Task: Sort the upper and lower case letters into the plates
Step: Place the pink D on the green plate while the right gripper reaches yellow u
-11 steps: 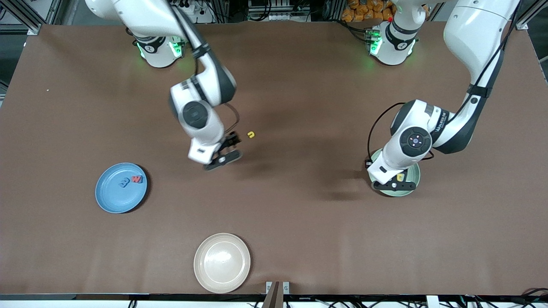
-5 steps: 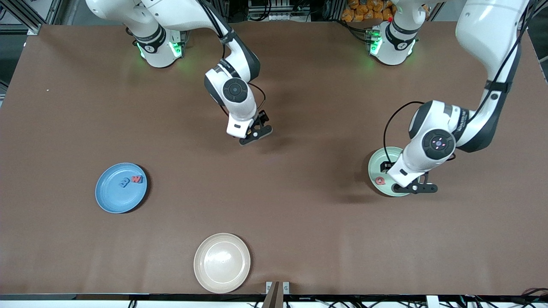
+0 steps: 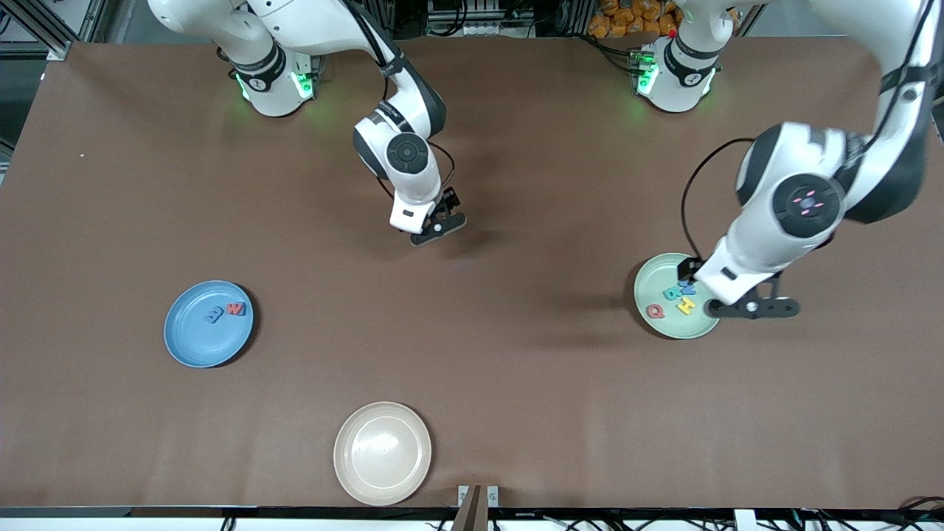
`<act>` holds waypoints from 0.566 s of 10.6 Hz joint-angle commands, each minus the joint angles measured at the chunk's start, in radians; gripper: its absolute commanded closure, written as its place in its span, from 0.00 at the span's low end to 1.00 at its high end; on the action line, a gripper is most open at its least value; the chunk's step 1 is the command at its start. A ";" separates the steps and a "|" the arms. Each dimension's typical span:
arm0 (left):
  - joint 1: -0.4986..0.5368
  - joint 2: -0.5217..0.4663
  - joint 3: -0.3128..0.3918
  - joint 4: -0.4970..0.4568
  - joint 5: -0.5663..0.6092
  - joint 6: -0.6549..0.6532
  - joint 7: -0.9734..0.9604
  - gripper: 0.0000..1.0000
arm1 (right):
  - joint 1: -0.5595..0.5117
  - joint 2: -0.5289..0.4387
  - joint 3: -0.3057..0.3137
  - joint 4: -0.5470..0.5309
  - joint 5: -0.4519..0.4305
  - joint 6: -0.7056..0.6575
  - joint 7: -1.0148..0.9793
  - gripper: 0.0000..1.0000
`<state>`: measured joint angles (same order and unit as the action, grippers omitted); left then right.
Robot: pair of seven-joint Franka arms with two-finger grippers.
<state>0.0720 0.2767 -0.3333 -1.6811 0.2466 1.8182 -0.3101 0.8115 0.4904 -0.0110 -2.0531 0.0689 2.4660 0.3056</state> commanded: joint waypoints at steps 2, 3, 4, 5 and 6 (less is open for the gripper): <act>-0.050 -0.072 0.104 0.119 -0.149 -0.170 0.055 0.00 | 0.011 0.040 0.000 0.036 -0.138 0.017 0.165 0.00; -0.087 -0.109 0.168 0.119 -0.220 -0.180 0.072 0.00 | 0.006 0.043 0.002 0.037 -0.133 0.036 0.167 0.00; -0.137 -0.126 0.244 0.123 -0.286 -0.197 0.072 0.00 | 0.003 0.053 0.002 0.037 -0.127 0.068 0.168 0.00; -0.180 -0.137 0.294 0.147 -0.312 -0.213 0.071 0.00 | 0.005 0.059 0.003 0.037 -0.126 0.082 0.168 0.00; -0.208 -0.140 0.313 0.174 -0.311 -0.236 0.068 0.00 | 0.005 0.065 0.003 0.036 -0.126 0.089 0.167 0.00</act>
<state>-0.0843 0.1499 -0.0644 -1.5406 -0.0376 1.6236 -0.2553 0.8131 0.5373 -0.0095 -2.0320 -0.0422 2.5433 0.4444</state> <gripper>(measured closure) 0.000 0.000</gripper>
